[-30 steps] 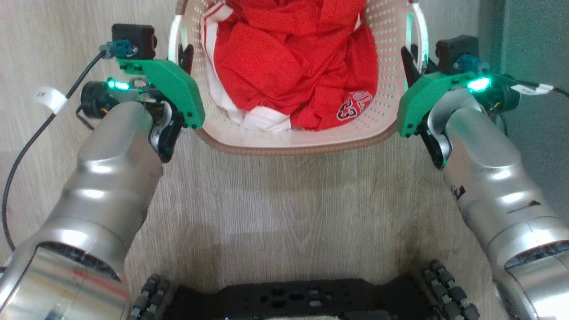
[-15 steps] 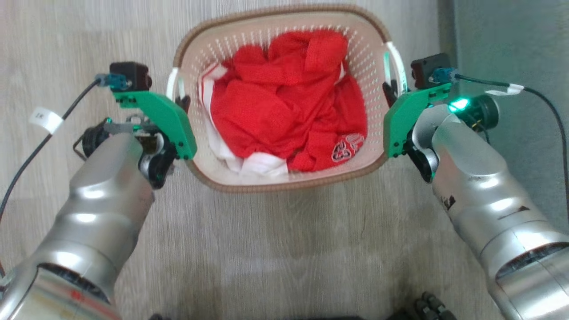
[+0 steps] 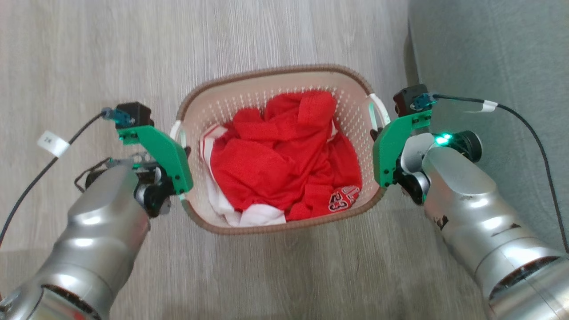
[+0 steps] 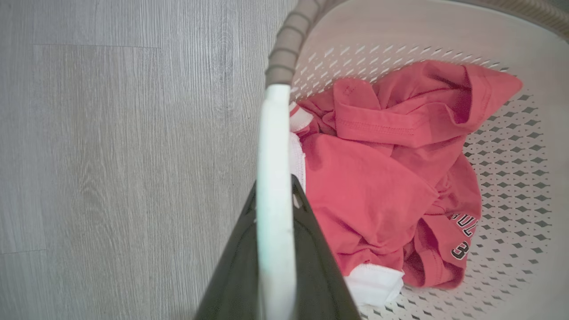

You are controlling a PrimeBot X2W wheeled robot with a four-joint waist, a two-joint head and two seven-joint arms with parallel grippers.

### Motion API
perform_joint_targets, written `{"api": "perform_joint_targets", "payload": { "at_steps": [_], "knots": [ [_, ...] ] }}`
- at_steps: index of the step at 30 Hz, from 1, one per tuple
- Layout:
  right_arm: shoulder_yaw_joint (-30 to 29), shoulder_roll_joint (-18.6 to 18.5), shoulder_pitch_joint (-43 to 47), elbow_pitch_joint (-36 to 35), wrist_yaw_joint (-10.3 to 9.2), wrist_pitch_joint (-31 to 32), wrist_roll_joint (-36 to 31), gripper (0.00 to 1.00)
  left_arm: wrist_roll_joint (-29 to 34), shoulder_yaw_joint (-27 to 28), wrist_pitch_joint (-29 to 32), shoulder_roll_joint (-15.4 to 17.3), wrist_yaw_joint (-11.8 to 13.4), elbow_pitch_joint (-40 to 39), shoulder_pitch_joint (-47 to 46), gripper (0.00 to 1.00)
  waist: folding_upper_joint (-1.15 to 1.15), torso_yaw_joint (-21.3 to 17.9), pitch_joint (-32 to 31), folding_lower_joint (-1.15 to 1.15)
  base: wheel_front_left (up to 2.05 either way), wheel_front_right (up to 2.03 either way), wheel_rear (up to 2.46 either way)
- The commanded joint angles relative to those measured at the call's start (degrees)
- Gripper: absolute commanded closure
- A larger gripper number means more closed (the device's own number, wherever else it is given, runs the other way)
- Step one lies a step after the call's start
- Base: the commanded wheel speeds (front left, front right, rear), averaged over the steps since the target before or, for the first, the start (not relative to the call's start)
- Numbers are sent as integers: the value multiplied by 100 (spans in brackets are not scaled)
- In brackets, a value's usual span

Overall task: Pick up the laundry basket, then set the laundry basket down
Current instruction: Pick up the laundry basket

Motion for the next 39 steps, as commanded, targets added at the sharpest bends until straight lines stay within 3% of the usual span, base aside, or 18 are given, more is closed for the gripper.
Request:
{"api": "perform_joint_targets", "payload": {
  "at_steps": [1, 16, 39],
  "knots": [
    [82, -86, 160, 24, -13, 64, 89, 100, -87, 81, 68, 436, -2, 16, -55, 100, 0, -12, -290, 1, 0, 0, 0],
    [414, -86, 507, 265, -13, 763, 604, 100, -564, -122, 797, 517, -2, 122, 437, 100, 0, -44, -1362, 1, 0, 0, 0],
    [630, -86, 857, 498, -13, 1345, 1027, 100, -786, -359, 896, 486, -2, 368, 817, 100, 0, -142, -2304, 1, 0, 0, 0]
  ]
}}
